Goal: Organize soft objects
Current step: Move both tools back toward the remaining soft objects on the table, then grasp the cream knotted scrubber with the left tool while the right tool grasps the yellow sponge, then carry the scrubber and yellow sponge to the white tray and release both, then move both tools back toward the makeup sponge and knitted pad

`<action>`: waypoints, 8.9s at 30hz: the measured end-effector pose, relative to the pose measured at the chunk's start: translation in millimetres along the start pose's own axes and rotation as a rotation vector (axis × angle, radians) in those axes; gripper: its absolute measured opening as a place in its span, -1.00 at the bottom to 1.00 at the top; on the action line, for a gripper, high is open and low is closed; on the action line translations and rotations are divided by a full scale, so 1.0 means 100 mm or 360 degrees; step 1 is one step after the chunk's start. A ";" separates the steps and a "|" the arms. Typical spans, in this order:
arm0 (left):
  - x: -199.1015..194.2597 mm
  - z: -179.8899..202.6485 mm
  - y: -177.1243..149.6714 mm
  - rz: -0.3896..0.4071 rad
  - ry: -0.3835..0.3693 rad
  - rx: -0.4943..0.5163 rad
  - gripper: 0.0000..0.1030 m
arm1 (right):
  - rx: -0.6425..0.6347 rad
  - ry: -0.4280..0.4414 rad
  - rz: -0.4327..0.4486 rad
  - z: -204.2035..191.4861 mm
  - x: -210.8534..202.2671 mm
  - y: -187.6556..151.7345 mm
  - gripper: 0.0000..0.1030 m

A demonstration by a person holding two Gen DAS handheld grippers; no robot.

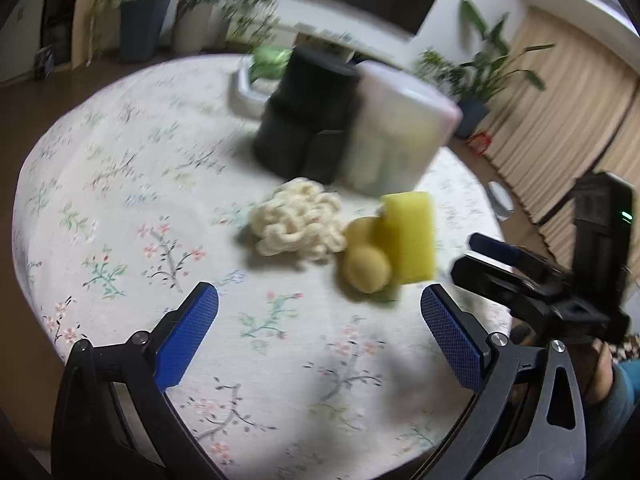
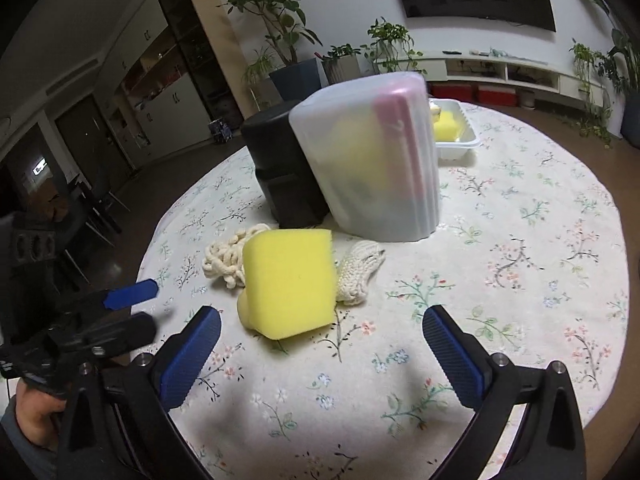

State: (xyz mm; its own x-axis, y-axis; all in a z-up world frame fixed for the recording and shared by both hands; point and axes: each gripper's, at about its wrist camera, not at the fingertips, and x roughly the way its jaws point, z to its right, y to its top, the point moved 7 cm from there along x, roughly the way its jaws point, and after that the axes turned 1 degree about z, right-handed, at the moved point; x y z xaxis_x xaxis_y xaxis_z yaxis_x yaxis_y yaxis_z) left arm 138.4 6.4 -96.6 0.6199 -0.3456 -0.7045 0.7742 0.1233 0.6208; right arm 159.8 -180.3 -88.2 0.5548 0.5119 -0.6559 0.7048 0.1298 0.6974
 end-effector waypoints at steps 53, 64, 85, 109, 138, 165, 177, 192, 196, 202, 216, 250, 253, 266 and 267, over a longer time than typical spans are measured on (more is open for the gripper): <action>0.55 -0.05 0.26 -0.0184 -0.0035 0.0151 0.49 | -0.0252 0.0055 -0.0139 -0.26 0.48 0.11 -0.02; 0.56 -0.07 0.26 -0.0160 -0.0009 0.0137 0.49 | -0.0234 0.0046 -0.0149 -0.25 0.51 0.12 0.01; 0.38 -0.05 0.28 -0.0041 0.0040 0.0137 -0.67 | -0.0219 0.0059 -0.0132 -0.22 0.41 0.07 -0.45; -0.02 0.03 0.15 0.0070 0.0053 0.0092 -0.73 | -0.0186 0.0008 -0.0058 -0.10 -0.06 -0.06 -0.46; -0.13 -0.38 2.13 0.0189 0.0293 0.0388 -0.73 | -0.0159 -0.0421 0.0114 1.65 -0.61 1.56 -0.46; 1.73 0.14 2.45 -0.0417 0.0091 0.0913 -0.70 | -0.0660 0.0023 -0.0480 0.72 1.57 2.61 -0.46; 1.94 0.05 2.38 -0.0458 0.0120 0.0889 -0.61 | -0.0707 0.0012 -0.0704 0.64 2.07 2.34 -0.45; 1.85 -0.11 2.49 -0.0356 0.0172 0.0778 0.39 | -0.0627 -0.0044 -0.0693 0.77 2.09 2.41 -0.15; 1.73 -0.14 2.56 -0.0307 0.0173 0.0752 0.69 | -0.0584 -0.0020 -0.0599 0.76 1.93 2.55 0.29; 1.46 -0.11 2.68 -0.0207 0.0201 0.0720 1.00 | -0.0549 -0.0026 -0.0455 0.77 1.57 2.74 0.53; 1.10 0.09 2.85 -0.0034 0.0251 0.0739 1.00 | -0.0517 -0.0147 -0.0260 0.82 1.05 2.93 1.00; 0.07 0.38 0.16 0.0112 0.0140 0.0372 1.00 | -0.0039 -0.0095 -0.0038 0.36 -0.19 0.26 1.00; 0.17 0.38 0.09 0.0098 0.0172 0.0399 1.00 | -0.0002 -0.0105 -0.0069 0.33 -0.08 0.14 1.00; 0.54 0.27 0.15 -0.0011 0.0273 0.0416 1.00 | -0.0040 -0.0189 -0.0153 0.27 0.39 0.19 0.96; 0.57 0.26 0.15 -0.0032 0.0277 0.0409 1.00 | -0.0049 -0.0196 -0.0173 0.27 0.44 0.18 0.91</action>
State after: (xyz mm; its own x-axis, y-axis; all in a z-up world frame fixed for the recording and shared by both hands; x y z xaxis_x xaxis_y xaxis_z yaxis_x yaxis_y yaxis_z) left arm 182.1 -35.5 -118.3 0.6345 -0.1781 -0.7521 0.7428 -0.1287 0.6570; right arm 208.9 -178.2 -111.8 0.5271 0.3854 -0.7574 0.7510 0.2057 0.6274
